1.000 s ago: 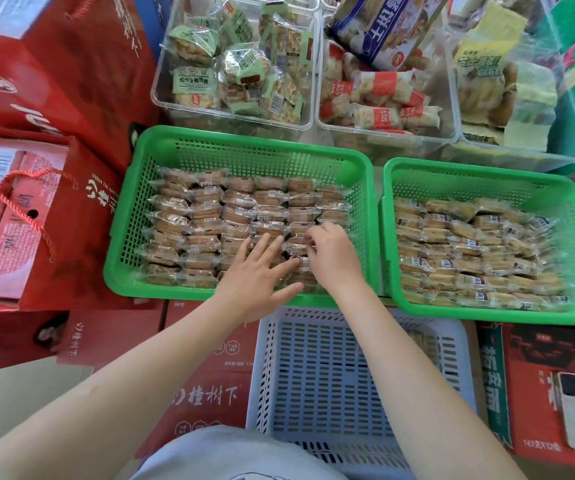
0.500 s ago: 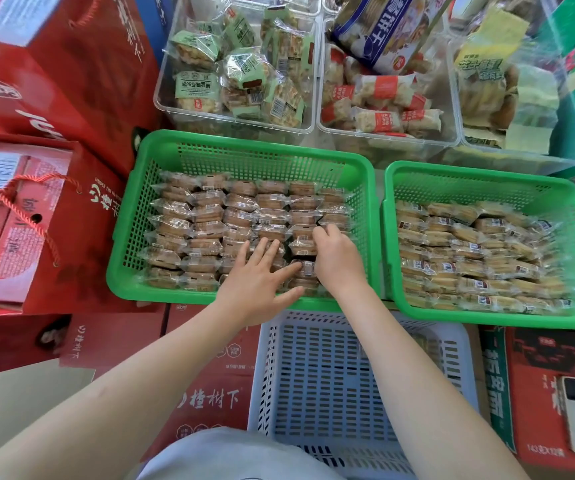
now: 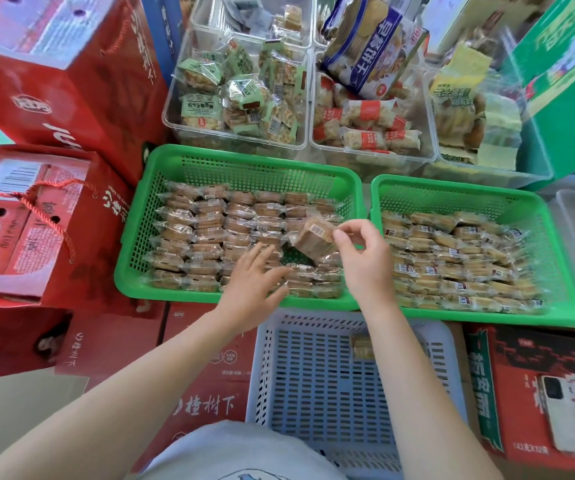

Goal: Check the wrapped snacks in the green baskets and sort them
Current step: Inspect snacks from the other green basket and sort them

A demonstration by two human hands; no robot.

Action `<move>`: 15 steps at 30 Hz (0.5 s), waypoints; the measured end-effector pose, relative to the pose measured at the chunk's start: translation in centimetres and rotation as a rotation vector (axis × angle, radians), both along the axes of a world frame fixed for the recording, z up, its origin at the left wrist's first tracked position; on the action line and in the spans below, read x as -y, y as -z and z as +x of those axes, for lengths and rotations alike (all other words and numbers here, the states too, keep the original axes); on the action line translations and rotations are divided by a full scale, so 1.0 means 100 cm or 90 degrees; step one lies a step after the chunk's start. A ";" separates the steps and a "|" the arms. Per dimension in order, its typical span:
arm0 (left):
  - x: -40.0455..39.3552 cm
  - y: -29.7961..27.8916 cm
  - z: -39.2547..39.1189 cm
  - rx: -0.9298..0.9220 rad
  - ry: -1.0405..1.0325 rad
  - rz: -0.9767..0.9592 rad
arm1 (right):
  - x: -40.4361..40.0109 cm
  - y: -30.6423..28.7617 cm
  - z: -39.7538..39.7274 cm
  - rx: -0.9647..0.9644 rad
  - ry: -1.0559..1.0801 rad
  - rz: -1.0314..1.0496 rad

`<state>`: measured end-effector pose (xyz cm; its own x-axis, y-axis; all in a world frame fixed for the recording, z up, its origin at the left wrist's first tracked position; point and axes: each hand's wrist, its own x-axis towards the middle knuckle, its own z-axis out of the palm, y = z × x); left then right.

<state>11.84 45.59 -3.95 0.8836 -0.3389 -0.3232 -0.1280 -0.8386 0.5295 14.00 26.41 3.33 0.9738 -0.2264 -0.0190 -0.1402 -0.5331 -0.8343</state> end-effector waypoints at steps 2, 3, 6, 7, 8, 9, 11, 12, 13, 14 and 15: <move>0.003 -0.024 -0.012 -0.096 -0.229 -0.247 | 0.001 -0.006 -0.015 -0.027 0.063 0.078; 0.006 -0.039 -0.017 -0.195 -0.362 -0.406 | 0.000 -0.007 -0.022 -0.057 0.093 0.135; 0.008 -0.068 -0.028 -0.406 -0.556 -0.744 | -0.009 -0.008 -0.046 -0.147 0.130 0.320; 0.006 -0.071 -0.033 -0.403 -0.536 -0.785 | -0.013 -0.010 -0.053 -0.169 0.122 0.378; 0.004 -0.074 -0.037 -0.393 -0.509 -0.813 | -0.017 -0.012 -0.060 -0.185 0.108 0.420; 0.001 -0.077 -0.042 -0.391 -0.491 -0.826 | -0.020 -0.014 -0.067 -0.198 0.094 0.442; -0.006 -0.080 -0.050 -0.407 -0.476 -0.819 | -0.023 -0.016 -0.078 -0.213 0.067 0.423; -0.008 -0.082 -0.055 -0.415 -0.460 -0.809 | -0.024 -0.015 -0.083 -0.216 0.053 0.403; -0.010 -0.083 -0.060 -0.428 -0.435 -0.799 | -0.025 -0.017 -0.088 -0.216 0.035 0.384; -0.012 -0.084 -0.065 -0.442 -0.412 -0.796 | -0.026 -0.018 -0.093 -0.203 0.017 0.357; -0.013 -0.084 -0.070 -0.451 -0.398 -0.797 | -0.027 -0.019 -0.096 -0.181 0.006 0.329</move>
<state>4.85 46.90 4.41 0.7769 -0.3518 -0.5221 0.6257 0.3401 0.7020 4.36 29.14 5.23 0.9126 -0.1272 -0.3887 -0.3986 -0.0643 -0.9149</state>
